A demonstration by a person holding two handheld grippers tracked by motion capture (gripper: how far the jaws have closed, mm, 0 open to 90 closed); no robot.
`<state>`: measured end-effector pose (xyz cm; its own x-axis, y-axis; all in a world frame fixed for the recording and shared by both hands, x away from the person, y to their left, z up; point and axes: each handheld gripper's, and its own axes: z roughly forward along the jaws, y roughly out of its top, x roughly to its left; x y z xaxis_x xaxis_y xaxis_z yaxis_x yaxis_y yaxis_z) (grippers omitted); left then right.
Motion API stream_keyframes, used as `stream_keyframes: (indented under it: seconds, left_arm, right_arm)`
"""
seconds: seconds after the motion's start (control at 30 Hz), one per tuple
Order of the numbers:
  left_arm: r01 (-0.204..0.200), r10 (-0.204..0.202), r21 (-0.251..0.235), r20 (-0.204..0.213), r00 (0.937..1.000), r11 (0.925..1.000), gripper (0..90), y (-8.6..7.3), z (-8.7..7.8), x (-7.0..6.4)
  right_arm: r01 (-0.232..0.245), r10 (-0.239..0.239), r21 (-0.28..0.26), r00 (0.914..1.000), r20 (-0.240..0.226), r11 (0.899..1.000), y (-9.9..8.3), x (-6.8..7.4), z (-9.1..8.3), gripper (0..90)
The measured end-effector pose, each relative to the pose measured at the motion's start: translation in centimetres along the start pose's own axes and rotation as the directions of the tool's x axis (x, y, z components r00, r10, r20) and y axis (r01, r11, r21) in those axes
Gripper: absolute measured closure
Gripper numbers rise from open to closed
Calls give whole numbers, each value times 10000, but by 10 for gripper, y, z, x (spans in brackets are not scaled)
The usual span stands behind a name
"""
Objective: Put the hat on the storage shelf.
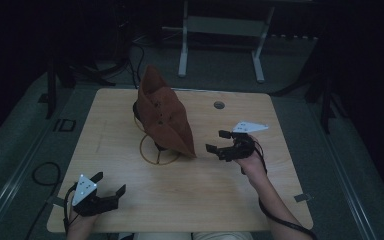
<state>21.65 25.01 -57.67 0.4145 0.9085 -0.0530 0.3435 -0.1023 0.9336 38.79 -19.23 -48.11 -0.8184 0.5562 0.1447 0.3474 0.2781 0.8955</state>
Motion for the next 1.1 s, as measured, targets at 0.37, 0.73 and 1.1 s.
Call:
stream_keyframes:
  seconds: [0.37,0.73,1.1]
  left_arm:
    - [71,-71,-48,-3,10000,10000,61,0,0,-1]
    - [41,-41,-12,32,10000,10000,61,0,0,-2]
    - [32,-32,16,72,10000,10000,61,0,1,-3]
  right_arm:
    - [16,-20,512,10000,70,9987,-49,4,-6,136]
    - [-181,149,673,9987,480,9976,-88,-4,-25,135]
    - [-265,165,950,9944,1043,9951,-114,-10,-48,135]
